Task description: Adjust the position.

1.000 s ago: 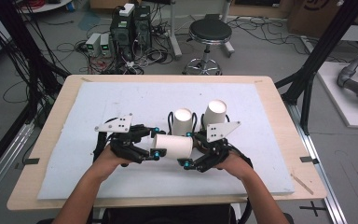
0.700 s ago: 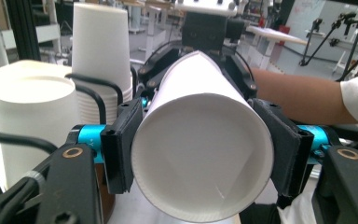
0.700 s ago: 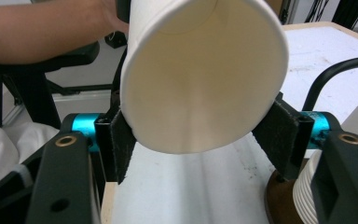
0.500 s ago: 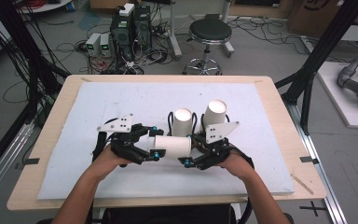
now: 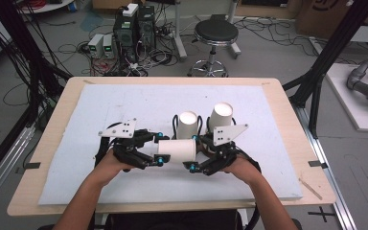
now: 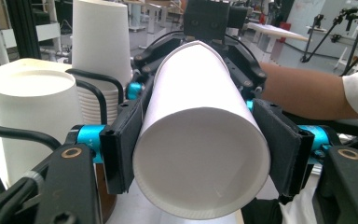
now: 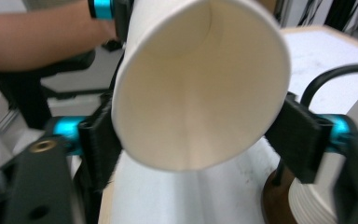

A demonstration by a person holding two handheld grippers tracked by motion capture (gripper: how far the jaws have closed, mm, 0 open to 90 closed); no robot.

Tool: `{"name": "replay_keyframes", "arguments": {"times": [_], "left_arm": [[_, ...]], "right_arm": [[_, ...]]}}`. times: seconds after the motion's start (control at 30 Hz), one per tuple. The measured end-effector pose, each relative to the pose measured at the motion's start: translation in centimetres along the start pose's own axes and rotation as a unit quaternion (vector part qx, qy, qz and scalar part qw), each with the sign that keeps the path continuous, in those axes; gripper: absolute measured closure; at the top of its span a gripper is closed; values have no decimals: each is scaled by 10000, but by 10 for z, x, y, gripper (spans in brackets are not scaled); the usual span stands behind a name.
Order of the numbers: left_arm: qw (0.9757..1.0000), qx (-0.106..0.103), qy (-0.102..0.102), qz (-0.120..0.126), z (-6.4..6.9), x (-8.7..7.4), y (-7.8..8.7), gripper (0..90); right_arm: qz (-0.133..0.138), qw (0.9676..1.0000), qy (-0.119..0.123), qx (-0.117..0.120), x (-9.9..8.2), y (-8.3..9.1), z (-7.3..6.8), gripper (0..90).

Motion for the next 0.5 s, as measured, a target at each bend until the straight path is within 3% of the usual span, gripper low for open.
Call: {"name": "replay_keyframes", "arguments": {"times": [0.2, 0.5], "left_arm": [[9999, -1, 16, -111, 0, -3, -1, 364], [9987, 251, -60, -429, -3, -8, -5, 303]], "right_arm": [[140, 9998, 153, 64, 4, 5, 0, 333], [-124, 9999, 90, 57, -1, 6, 2, 380]]}}
Point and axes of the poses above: each handheld gripper's, and its own axes: y roughly backward along the jaws, x roughly out of its top, z roughly to its right, the point moved 8 cm from there along -y, roughly forward along the jaws, and after that the axes turned 3 degrees about x, right-handed, at the moved point
